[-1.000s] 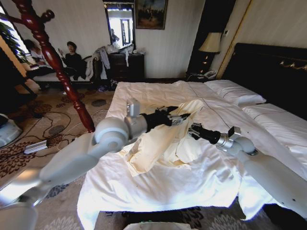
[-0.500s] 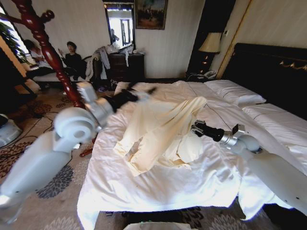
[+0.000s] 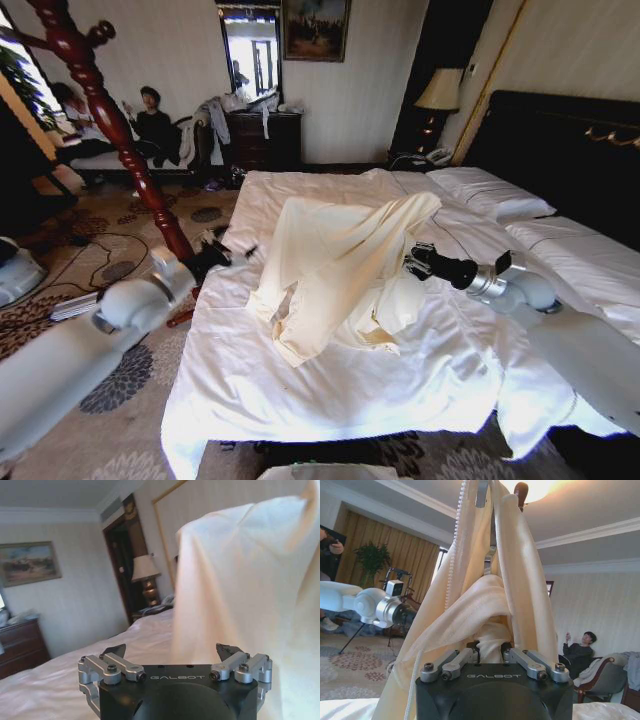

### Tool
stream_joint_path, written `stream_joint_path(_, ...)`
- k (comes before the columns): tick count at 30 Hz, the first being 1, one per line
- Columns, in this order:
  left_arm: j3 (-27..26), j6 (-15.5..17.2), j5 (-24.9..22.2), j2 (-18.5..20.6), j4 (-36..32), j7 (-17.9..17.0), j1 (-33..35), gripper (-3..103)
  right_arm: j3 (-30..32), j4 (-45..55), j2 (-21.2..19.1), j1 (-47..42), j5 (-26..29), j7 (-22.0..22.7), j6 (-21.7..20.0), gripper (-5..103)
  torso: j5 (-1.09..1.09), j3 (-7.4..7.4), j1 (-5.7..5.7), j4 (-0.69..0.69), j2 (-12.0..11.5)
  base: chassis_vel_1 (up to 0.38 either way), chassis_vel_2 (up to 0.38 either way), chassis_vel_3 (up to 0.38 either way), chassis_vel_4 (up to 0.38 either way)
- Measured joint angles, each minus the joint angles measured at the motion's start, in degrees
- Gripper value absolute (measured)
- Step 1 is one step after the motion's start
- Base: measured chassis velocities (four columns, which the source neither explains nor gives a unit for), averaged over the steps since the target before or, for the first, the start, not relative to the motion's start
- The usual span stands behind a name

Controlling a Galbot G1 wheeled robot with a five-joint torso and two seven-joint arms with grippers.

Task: Pick up the clothes from the bed and hang them on the clothes hanger.

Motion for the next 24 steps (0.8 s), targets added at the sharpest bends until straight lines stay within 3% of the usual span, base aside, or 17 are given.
stream_joint_path(3,1.5,0.6,-0.1,-0.1,0.0,0.2,-1.7,101,0.1,0.8,-0.3,-0.3,0.3,-0.2,0.2,16,0.00,0.00,0.00,0.01,0.0,0.000,0.000,0.000,0.000)
stream_joint_path(8,3.5,0.6,1.0,0.2,0.4,0.9,-3.6,88,0.1,2.0,-0.4,-0.4,0.7,-0.3,0.7,16,0.00,0.00,0.00,0.03,0.0,0.000,0.000,0.000,0.000)
stream_joint_path(12,4.7,0.0,1.1,0.8,-0.1,3.1,-4.1,66,-0.2,2.1,-0.5,0.0,1.0,-0.4,0.7,16,0.00,0.00,0.00,0.04,0.0,0.000,0.000,0.000,0.000)
stream_joint_path(24,7.7,-2.2,0.2,0.0,3.0,10.0,-8.9,28,-0.5,2.5,-0.6,-0.3,1.0,-2.1,1.0,16,-0.01,0.00,0.00,0.04,0.0,0.000,0.000,0.000,0.000)
